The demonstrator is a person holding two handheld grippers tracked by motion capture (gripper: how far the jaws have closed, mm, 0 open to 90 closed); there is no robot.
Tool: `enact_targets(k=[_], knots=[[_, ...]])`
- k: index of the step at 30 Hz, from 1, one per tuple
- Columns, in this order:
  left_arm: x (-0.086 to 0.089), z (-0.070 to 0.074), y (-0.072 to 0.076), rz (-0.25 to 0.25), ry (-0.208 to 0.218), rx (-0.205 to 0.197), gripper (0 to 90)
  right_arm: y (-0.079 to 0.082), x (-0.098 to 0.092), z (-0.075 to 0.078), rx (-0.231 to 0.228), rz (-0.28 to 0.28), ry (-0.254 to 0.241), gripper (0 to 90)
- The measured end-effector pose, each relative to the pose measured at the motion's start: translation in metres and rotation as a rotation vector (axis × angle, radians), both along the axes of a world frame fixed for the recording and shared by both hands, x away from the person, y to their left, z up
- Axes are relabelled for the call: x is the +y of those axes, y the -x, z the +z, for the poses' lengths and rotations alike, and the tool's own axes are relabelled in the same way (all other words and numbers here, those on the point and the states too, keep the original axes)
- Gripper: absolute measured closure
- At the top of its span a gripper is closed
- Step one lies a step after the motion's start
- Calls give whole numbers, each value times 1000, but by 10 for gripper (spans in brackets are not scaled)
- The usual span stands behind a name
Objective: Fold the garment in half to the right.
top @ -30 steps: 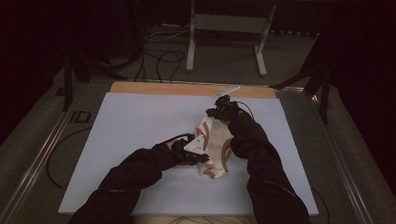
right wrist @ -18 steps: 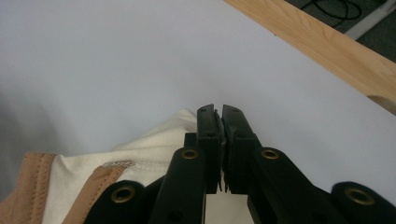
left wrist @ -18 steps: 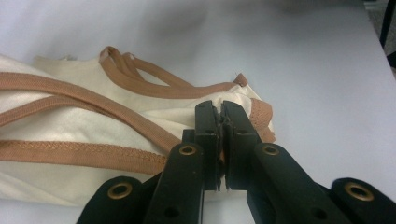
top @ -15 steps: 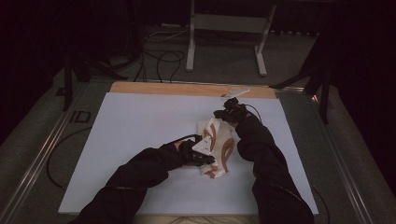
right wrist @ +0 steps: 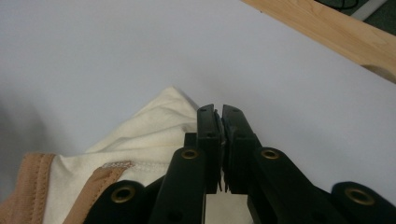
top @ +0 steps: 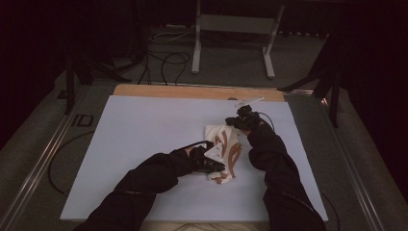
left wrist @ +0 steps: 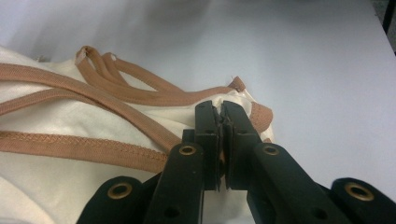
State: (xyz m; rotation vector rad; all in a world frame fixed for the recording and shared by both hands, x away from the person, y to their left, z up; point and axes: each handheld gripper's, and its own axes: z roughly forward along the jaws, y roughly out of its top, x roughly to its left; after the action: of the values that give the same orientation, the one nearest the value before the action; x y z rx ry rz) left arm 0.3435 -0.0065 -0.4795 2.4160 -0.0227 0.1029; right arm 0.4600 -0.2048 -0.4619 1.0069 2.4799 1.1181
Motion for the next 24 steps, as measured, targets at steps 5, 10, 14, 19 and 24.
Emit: enact_targets(k=[5,10,14,19,24], knots=[[-5,-3,-1,6,1,6,878,0,-5,-6,7,-14,-3,873],[-10,-5,-2,2,-7,12,878,-1,-9,-11,12,-21,9,873],[-14,-7,-2,4,-9,16,878,-1,-13,-15,3,-20,12,872],[-19,-10,-2,18,0,29,878,-2,-17,-23,14,-30,17,872],[-25,-13,-3,25,-7,33,877,-4,-20,-31,18,-43,16,871]])
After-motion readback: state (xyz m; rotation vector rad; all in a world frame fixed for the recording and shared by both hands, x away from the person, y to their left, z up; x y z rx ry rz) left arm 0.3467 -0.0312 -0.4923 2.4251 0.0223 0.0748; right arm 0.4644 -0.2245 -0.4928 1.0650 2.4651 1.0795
